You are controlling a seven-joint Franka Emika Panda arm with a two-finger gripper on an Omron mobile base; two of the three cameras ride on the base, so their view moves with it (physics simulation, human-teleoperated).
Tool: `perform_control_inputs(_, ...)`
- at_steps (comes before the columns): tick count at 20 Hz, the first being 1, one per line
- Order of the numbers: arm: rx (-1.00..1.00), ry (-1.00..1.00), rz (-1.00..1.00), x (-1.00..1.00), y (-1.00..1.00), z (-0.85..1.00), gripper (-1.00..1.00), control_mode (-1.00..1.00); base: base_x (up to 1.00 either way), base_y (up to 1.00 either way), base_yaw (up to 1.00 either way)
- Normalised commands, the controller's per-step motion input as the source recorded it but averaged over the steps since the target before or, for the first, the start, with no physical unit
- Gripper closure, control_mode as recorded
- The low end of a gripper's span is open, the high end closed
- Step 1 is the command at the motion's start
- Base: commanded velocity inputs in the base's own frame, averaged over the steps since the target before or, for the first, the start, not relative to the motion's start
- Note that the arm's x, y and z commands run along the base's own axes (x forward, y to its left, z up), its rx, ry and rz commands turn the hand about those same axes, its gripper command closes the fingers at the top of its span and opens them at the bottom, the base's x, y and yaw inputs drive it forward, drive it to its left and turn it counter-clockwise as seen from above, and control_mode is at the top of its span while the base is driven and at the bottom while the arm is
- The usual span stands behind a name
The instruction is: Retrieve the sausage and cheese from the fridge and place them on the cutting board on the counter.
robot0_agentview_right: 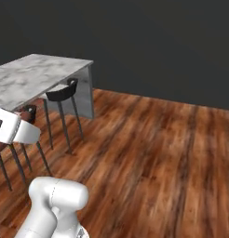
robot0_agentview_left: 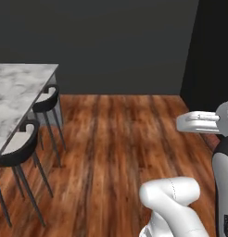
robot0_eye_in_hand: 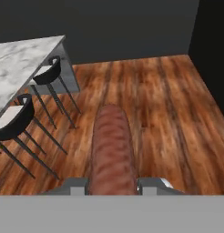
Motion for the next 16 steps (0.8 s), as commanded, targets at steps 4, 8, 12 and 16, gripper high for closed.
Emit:
perform_control_inputs(4, 0.0, 0.0, 0.0, 0.0, 0.0, 0.0, 1.0, 1.0, 1.0, -0.56, 0.15)
perform_control_inputs(8, 0.0, 0.0, 0.0, 0.0, 0.0, 0.0, 1.0, 1.0, 1.0, -0.48, 0.13)
perform_control_inputs(12, 0.0, 0.0, 0.0, 0.0, 0.0, 0.0, 1.0, 1.0, 1.0, -0.49, 0.13)
perform_control_inputs(16, 0.0, 0.0, 0.0, 0.0, 0.0, 0.0, 1.0, 1.0, 1.0, -0.52, 0.13)
